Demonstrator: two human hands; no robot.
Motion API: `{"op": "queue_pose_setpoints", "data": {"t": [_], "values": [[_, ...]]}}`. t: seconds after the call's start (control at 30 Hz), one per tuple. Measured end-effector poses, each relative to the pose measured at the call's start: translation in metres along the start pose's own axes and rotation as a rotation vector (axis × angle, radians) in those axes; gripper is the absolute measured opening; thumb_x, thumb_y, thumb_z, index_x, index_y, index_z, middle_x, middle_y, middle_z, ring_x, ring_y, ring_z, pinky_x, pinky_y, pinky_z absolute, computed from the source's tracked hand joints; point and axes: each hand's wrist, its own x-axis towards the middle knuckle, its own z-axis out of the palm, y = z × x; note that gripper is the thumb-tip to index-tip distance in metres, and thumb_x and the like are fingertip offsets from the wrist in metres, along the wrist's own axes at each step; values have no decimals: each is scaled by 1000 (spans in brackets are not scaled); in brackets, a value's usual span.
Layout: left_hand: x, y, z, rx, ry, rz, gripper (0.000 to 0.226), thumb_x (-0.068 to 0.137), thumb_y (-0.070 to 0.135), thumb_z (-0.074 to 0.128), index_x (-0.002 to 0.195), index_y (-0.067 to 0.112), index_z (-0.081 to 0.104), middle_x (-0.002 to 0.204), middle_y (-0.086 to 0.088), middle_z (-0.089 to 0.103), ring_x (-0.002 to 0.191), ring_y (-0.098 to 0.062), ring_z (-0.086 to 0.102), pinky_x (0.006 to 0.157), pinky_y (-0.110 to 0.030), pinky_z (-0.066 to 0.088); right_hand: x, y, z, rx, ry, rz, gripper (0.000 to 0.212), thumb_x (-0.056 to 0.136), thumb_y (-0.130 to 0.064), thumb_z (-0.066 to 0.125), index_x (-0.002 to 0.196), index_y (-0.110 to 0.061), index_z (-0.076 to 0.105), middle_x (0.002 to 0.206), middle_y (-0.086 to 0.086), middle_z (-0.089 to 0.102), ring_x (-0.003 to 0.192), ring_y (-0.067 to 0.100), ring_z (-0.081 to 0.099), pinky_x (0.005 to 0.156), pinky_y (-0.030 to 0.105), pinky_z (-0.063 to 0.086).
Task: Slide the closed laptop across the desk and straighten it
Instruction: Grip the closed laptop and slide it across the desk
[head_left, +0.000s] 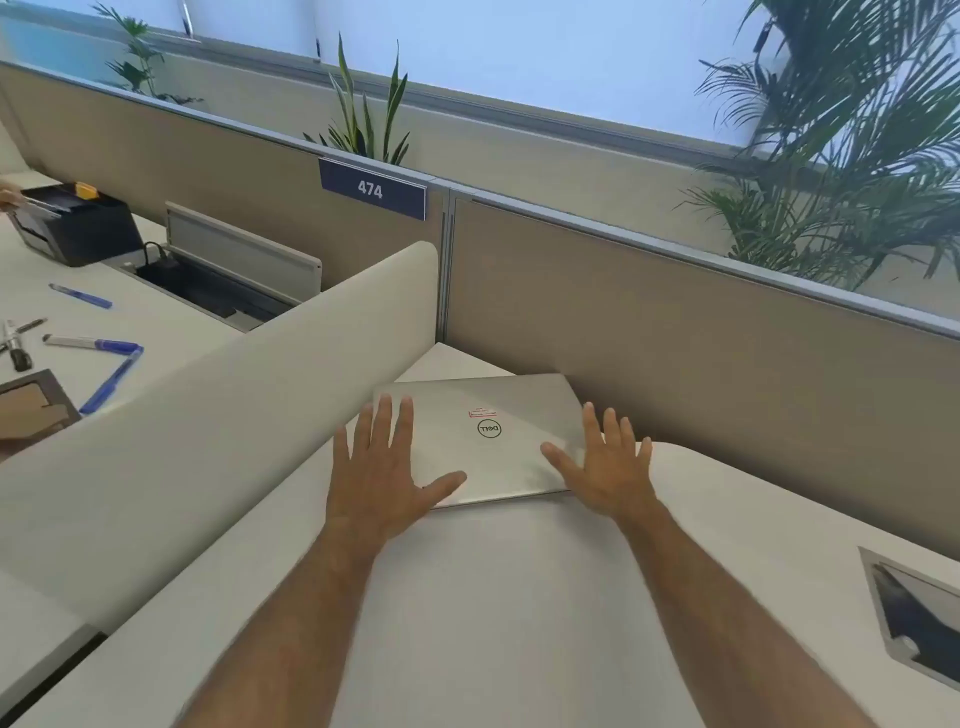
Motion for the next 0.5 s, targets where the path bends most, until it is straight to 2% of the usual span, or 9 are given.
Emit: {"op": "queue_pose_setpoints", "data": {"t": [0.1, 0.17, 0.3, 0.5], "values": [[12, -1, 5, -175, -9, -147, 116, 73, 89, 36, 159, 16, 8, 167, -12, 16, 151, -32, 18, 122, -52, 21, 19, 0, -3, 138, -23, 155, 100, 86, -78, 42, 158, -14, 16, 162, 15, 25, 148, 37, 23, 116, 55, 25], [22, -1, 8, -327, -24, -276, 114, 75, 84, 47, 158, 14, 13, 163, -14, 26, 146, -36, 25, 117, -52, 29, 31, -1, -6, 279, -56, 263, 98, 86, -75, 47, 153, -8, 26, 154, 16, 38, 142, 40, 33, 112, 53, 33], [35, 2, 15, -472, -66, -442, 109, 77, 81, 51, 155, 13, 18, 151, -17, 42, 136, -40, 34, 111, -52, 31, 51, -4, -4, 431, -80, 336, 91, 86, -72, 50, 142, 0, 41, 146, 19, 48, 137, 40, 41, 110, 50, 38], [51, 7, 20, -551, -53, -559, 105, 77, 80, 54, 146, 5, 30, 142, -21, 46, 130, -43, 38, 107, -50, 34, 76, -1, 5, 578, -91, 418, 93, 82, -73, 52, 141, -2, 49, 147, 19, 48, 135, 40, 43, 113, 49, 37]]}}
